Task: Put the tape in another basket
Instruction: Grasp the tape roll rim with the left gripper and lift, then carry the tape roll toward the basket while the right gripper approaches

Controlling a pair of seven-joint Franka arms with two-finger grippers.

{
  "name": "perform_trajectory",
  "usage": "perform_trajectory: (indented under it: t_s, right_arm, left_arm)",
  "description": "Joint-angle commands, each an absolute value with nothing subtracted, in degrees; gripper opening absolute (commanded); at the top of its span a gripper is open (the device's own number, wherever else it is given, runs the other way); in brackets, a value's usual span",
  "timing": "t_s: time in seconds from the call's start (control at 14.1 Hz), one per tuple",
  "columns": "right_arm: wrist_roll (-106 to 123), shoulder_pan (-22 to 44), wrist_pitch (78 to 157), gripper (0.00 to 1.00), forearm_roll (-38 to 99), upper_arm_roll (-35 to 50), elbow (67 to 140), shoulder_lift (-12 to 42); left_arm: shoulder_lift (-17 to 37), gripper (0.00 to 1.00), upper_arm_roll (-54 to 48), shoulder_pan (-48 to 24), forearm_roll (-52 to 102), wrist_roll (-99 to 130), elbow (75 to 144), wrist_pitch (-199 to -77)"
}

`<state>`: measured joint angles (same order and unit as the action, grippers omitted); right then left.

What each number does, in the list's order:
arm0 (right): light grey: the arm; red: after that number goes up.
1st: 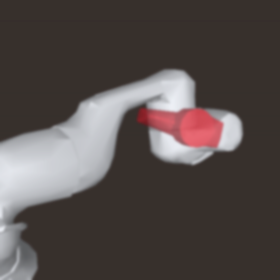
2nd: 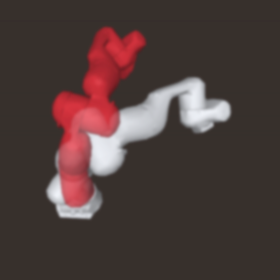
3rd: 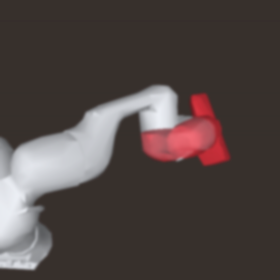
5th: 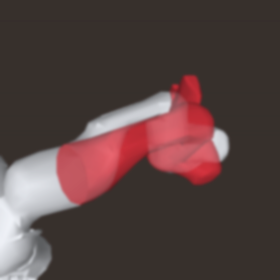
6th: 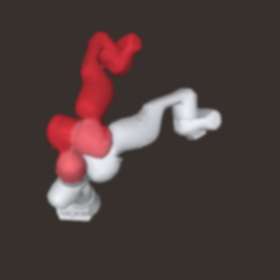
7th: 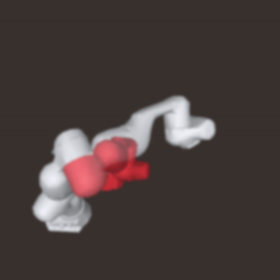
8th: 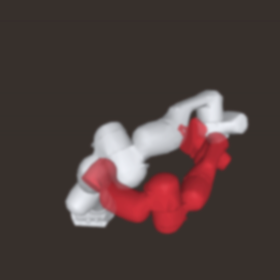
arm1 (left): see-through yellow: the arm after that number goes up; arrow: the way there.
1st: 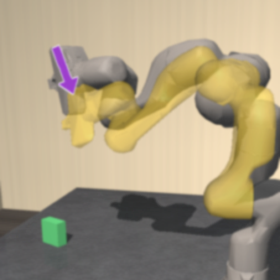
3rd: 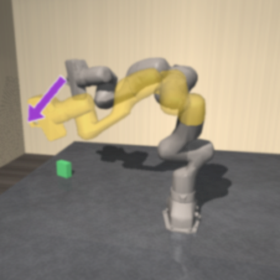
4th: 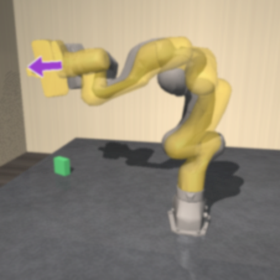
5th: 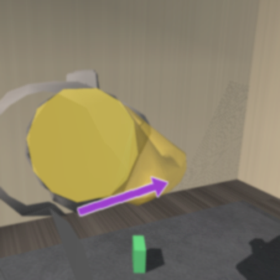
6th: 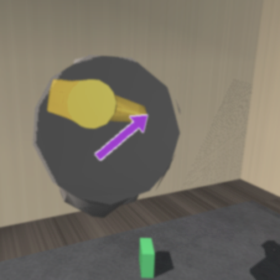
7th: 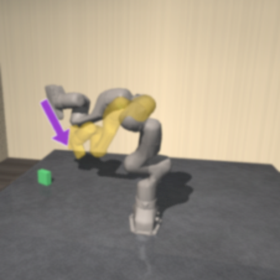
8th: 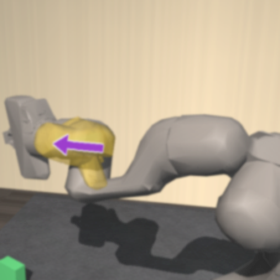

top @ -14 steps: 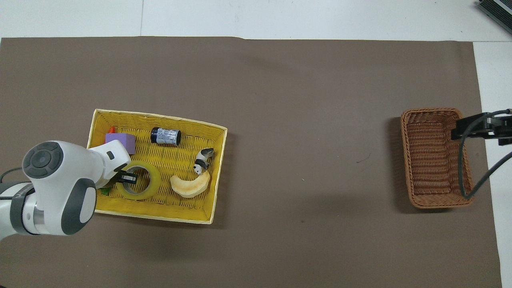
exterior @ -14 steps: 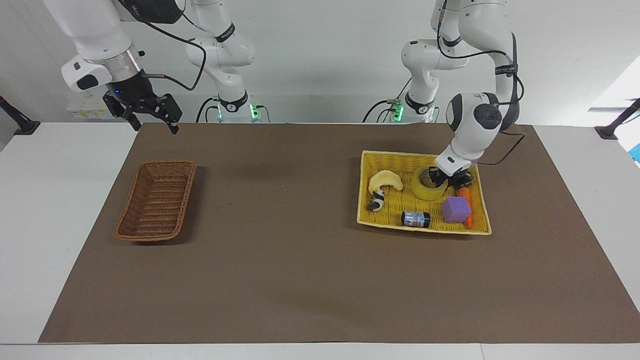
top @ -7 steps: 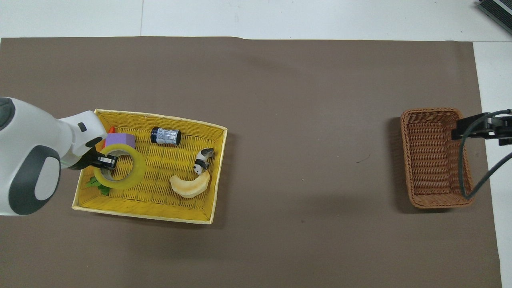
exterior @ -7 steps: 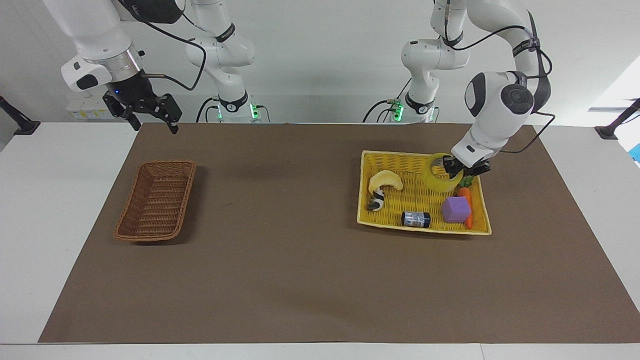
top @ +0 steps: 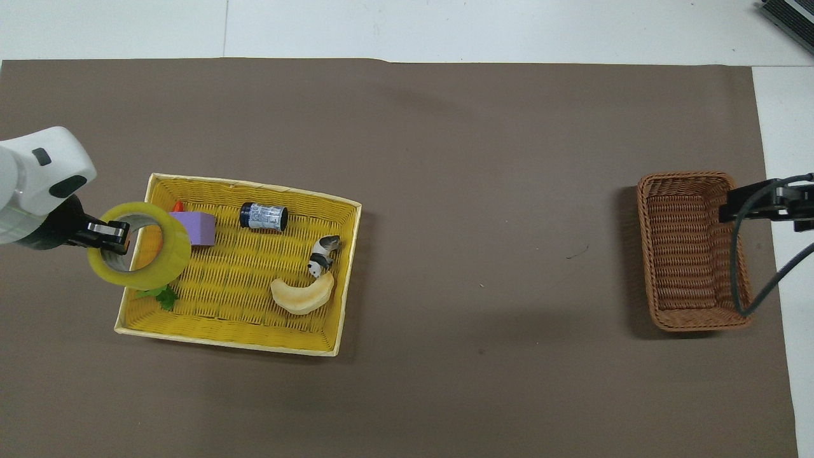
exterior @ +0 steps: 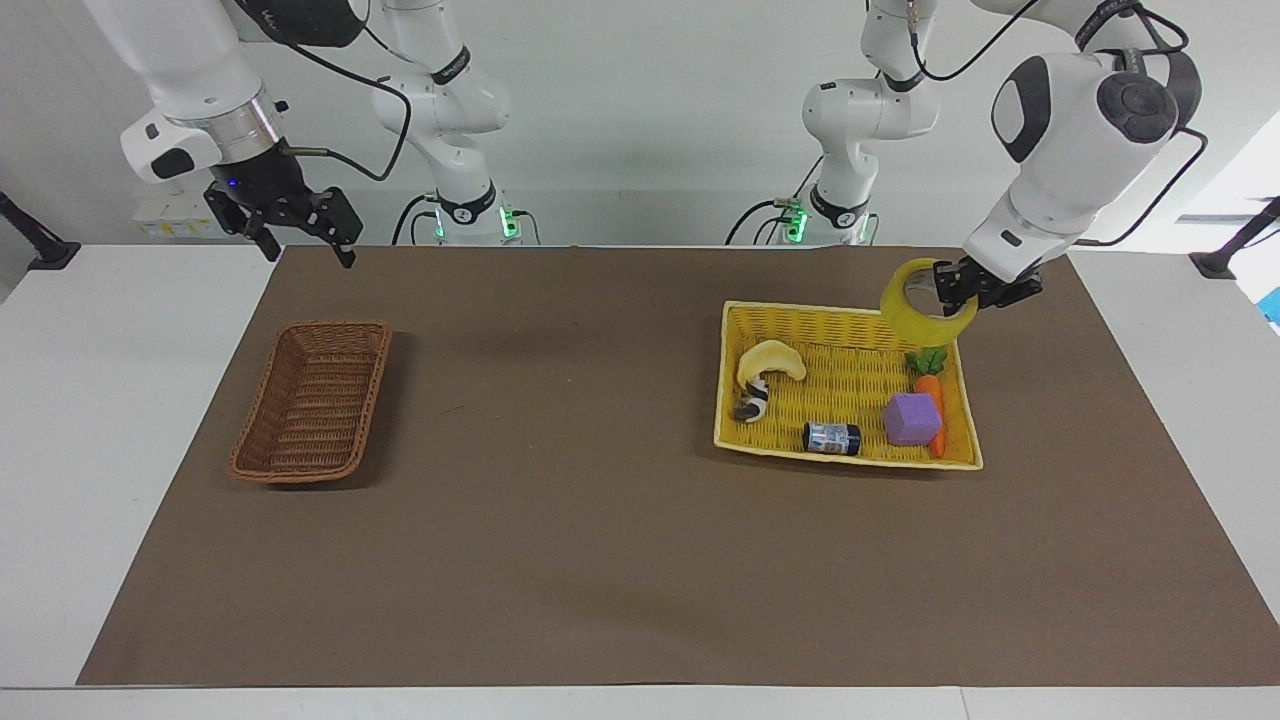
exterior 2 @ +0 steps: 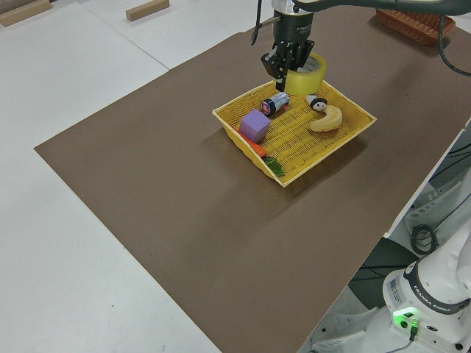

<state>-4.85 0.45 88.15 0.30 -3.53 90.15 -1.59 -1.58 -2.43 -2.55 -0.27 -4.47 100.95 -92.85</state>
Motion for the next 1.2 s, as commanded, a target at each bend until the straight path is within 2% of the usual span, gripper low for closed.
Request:
perform_trajectory:
  t_s: [0.0, 0.28, 0.78, 1.13]
  right_arm:
    - [-2.99, 0.0, 89.74, 1.0, -0.44, -3.43, 92.2, -3.08]
    - [-2.99, 0.0, 89.82, 1.0, -0.44, -3.43, 92.2, -3.08]
    - [-2.9, 0.09, 89.82, 1.0, -0.44, -3.43, 92.2, -3.08]
    - [-2.81, 0.09, 89.91, 1.0, -0.44, -3.34, 92.11, -3.08]
  left_arm:
    - [-1.58, 0.0, -2.9, -2.98, -0.62, -1.59, 97.12, -89.47]
    - [-1.84, 0.0, -6.15, -6.76, 1.92, 11.13, 97.82, -92.45]
    - [-1.5, 0.0, -6.24, -21.34, 6.33, 29.25, 98.61, -100.45]
    - [-1.41, 0.0, -6.24, -27.41, 11.68, 32.43, 99.76, -107.13]
